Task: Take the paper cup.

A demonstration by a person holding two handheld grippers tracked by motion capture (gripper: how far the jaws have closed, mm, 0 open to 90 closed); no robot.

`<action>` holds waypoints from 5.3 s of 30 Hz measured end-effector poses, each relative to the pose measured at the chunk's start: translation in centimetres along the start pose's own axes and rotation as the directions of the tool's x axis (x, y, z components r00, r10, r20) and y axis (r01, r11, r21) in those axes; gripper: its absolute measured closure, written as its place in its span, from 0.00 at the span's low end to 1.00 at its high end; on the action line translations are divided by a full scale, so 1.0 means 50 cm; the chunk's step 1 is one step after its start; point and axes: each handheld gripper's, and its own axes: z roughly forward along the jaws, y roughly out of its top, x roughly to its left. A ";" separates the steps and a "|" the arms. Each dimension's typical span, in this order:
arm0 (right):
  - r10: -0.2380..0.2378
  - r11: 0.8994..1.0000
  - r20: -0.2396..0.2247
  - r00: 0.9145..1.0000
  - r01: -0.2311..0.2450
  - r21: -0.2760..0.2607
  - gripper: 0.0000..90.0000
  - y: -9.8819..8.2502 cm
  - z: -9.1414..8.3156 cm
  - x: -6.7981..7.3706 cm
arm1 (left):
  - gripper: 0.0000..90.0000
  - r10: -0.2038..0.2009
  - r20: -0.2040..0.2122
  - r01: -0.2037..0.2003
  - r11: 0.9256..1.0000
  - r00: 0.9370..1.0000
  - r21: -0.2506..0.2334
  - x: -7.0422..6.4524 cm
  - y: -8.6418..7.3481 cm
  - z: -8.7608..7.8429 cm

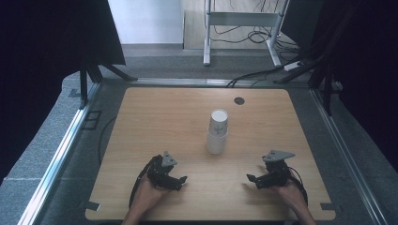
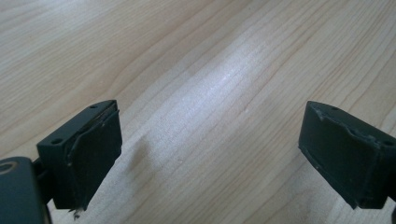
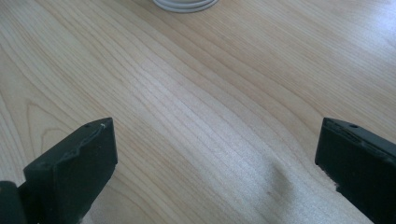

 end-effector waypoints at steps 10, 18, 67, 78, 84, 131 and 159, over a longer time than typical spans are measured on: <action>-0.002 1.000 -0.024 1.000 0.001 -0.028 0.00 0.017 -0.010 -0.005 | 0.07 0.007 0.009 -0.007 1.000 1.000 -0.021 0.008 0.017 -0.005; 0.000 0.999 -0.039 0.999 -0.001 -0.036 0.00 0.032 -0.014 -0.006 | 0.07 0.004 0.032 -0.003 1.000 0.999 -0.029 0.016 0.029 -0.006; -0.057 0.998 -0.096 0.994 0.054 -0.033 0.00 0.179 -0.020 -0.013 | 0.07 0.092 0.105 -0.083 0.993 0.990 -0.089 0.030 0.170 0.022; -0.073 0.997 -0.121 0.990 0.070 -0.029 0.00 0.218 -0.009 -0.016 | 0.07 0.120 0.110 -0.109 0.989 0.987 -0.103 0.023 0.203 0.045; -0.089 0.996 -0.123 0.988 0.088 -0.021 0.00 0.241 -0.003 -0.015 | 0.07 0.130 0.113 -0.116 0.986 0.985 -0.119 0.021 0.220 0.058; -0.117 0.992 -0.195 0.974 0.125 0.032 0.14 0.394 0.063 -0.010 | 0.13 0.108 0.184 -0.078 0.984 0.977 -0.161 0.020 0.299 0.132; -0.164 0.983 -0.200 0.966 0.178 0.053 0.22 0.463 0.052 -0.014 | 0.22 0.133 0.165 -0.105 0.979 0.977 -0.173 0.015 0.299 0.130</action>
